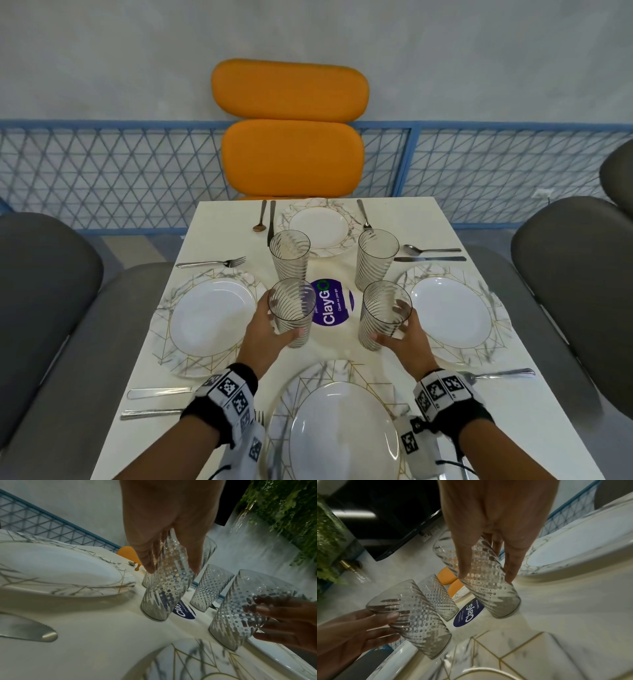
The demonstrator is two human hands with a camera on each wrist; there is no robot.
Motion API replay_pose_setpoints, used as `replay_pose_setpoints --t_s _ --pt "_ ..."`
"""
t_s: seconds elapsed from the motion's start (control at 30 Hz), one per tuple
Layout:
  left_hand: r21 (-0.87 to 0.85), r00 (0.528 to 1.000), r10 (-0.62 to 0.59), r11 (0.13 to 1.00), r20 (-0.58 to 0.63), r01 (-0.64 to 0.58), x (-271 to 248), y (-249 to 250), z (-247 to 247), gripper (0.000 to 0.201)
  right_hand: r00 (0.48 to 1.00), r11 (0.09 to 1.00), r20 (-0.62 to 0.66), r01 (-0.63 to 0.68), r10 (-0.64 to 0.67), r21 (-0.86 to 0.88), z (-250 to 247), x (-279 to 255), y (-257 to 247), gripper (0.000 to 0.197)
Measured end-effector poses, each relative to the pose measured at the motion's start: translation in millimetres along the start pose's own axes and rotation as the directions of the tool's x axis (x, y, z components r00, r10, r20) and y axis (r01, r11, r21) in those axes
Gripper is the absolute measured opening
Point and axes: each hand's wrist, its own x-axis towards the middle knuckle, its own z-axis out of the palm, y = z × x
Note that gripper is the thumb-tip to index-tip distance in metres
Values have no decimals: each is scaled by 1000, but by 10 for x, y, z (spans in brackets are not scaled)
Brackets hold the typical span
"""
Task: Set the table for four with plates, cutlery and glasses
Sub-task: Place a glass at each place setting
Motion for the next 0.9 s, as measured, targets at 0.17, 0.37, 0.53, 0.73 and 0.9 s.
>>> replay_pose_setpoints --t_s 0.17,0.37,0.53,0.73,0.9 --pt "10 1000 2 1000 -3 -2 15 -28 -4 93 1000 1000 -4 -12 12 28 -29 -24 -3 80" --pt "26 1000 4 1000 -14 -4 14 -31 6 92 1000 1000 15 -6 6 12 -45 23 -22 80" --pt "39 1000 7 999 -13 -7 2 -41 1 92 1000 1000 24 4 -5 17 -55 40 14 79" --pt "39 999 11 999 43 -13 -12 -46 -71 113 993 998 114 -27 33 -49 -147 90 113 97" --pt "68 990 138 988 -2 -138 33 6 -579 111 990 981 124 -36 61 -193 -656 232 33 91"
